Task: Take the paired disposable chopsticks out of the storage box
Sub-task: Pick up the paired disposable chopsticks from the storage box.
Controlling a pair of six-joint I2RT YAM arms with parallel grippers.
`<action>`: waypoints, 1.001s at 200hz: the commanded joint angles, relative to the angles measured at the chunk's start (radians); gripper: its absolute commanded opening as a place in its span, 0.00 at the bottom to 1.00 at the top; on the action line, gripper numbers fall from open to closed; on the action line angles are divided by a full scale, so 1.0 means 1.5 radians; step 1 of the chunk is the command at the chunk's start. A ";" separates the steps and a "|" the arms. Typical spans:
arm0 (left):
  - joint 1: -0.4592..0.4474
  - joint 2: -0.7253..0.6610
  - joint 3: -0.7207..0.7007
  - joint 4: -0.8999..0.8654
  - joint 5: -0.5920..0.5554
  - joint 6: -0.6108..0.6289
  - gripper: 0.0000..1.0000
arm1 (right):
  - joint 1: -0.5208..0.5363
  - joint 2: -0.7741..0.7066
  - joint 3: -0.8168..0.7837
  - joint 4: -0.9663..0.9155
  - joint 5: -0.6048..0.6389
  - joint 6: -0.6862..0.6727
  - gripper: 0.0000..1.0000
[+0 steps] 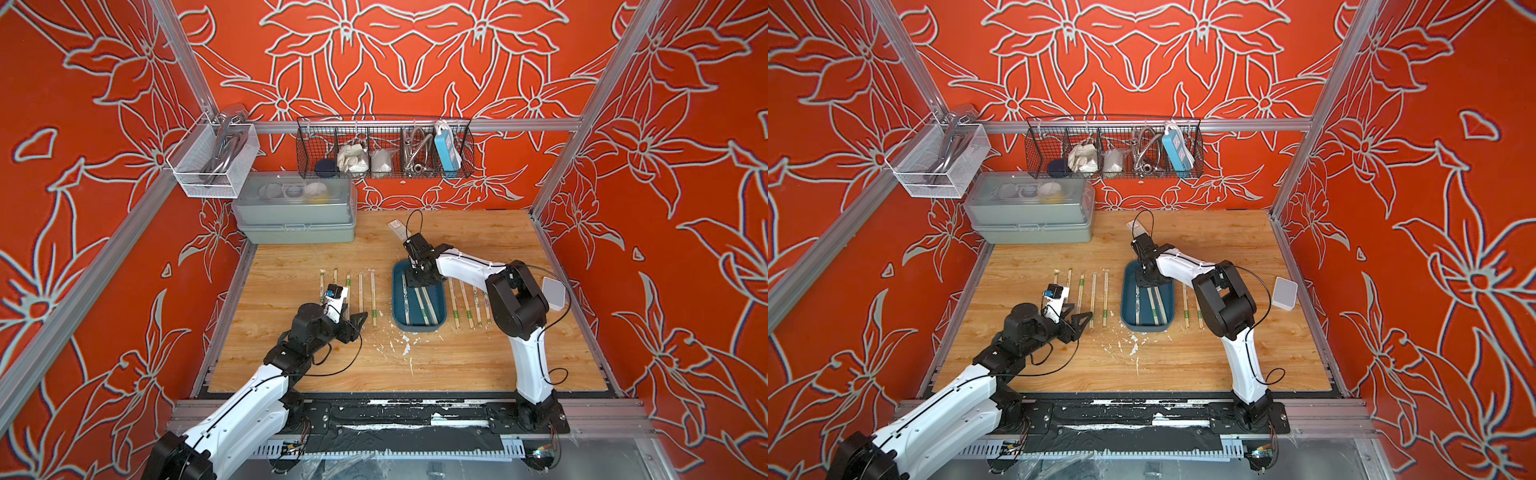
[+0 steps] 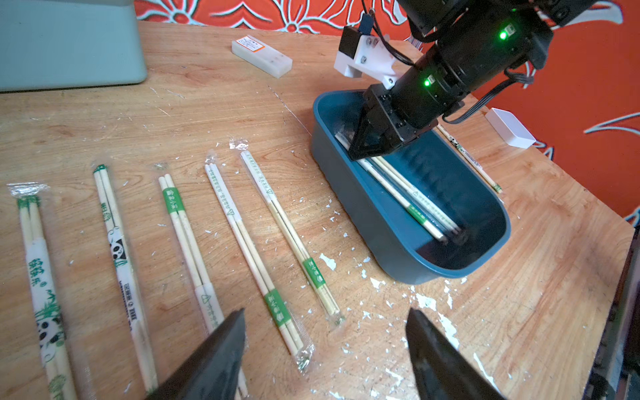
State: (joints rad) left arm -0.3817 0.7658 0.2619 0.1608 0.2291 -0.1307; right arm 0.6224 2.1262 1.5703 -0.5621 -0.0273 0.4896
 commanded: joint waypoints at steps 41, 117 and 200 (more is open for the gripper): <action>-0.004 -0.005 0.022 0.005 -0.003 0.002 0.74 | 0.005 0.009 -0.009 -0.015 -0.013 0.021 0.03; -0.005 -0.011 0.022 0.010 0.016 0.002 0.83 | 0.004 -0.109 -0.032 -0.013 -0.029 0.043 0.01; -0.055 0.003 0.023 0.035 0.035 0.021 0.92 | -0.068 -0.265 -0.116 -0.040 -0.045 -0.013 0.00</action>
State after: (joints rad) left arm -0.4225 0.7528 0.2619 0.1902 0.2794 -0.1265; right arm 0.5926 1.7939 1.4590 -0.5762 -0.0811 0.5247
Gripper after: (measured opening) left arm 0.915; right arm 0.089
